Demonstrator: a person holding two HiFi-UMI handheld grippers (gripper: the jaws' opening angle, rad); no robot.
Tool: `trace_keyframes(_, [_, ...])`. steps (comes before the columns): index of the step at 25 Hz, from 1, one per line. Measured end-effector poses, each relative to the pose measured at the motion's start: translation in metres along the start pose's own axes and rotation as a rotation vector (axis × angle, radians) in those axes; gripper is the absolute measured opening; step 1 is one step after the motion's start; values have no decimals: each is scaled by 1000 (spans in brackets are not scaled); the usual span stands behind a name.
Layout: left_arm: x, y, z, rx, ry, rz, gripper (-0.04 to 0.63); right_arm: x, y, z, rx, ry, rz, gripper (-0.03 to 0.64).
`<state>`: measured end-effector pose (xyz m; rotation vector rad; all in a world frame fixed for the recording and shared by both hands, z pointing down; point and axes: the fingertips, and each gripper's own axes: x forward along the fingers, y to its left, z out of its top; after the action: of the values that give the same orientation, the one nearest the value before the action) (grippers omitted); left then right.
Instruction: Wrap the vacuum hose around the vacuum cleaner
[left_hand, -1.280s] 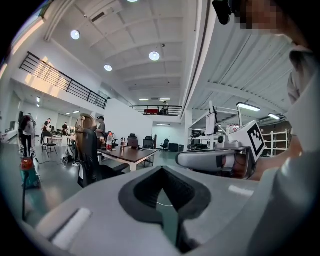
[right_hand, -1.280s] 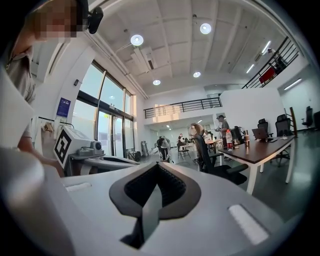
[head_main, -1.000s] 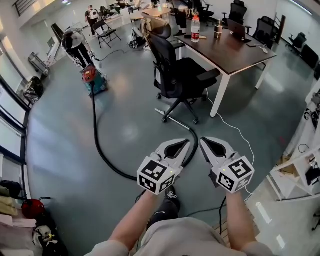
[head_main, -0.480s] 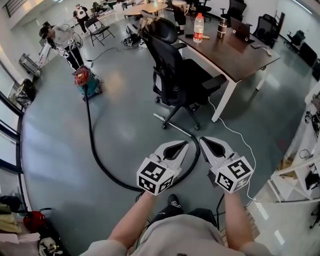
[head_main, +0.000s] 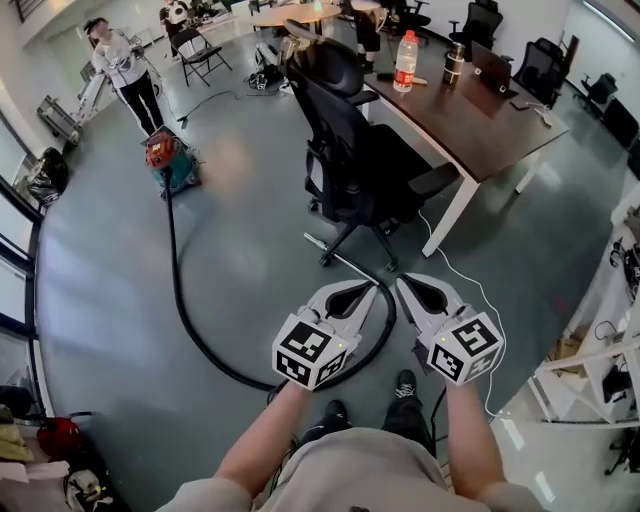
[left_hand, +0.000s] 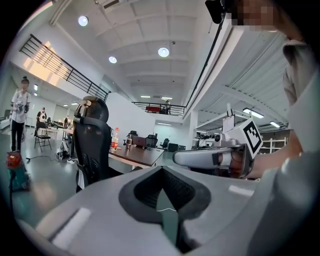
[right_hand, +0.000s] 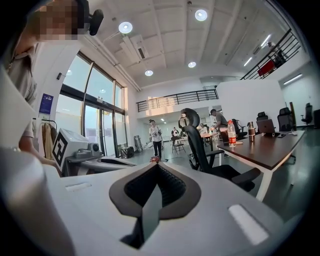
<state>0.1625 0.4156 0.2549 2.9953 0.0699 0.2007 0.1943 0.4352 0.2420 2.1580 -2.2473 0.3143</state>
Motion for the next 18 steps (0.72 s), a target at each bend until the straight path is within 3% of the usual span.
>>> trace_keyframes(12, [89, 15, 5, 7, 18, 189, 3, 13, -93, -7, -30, 71, 169, 23])
trace_keyframes(18, [120, 25, -15, -22, 63, 236, 3, 23, -128, -32, 6, 126, 215, 23])
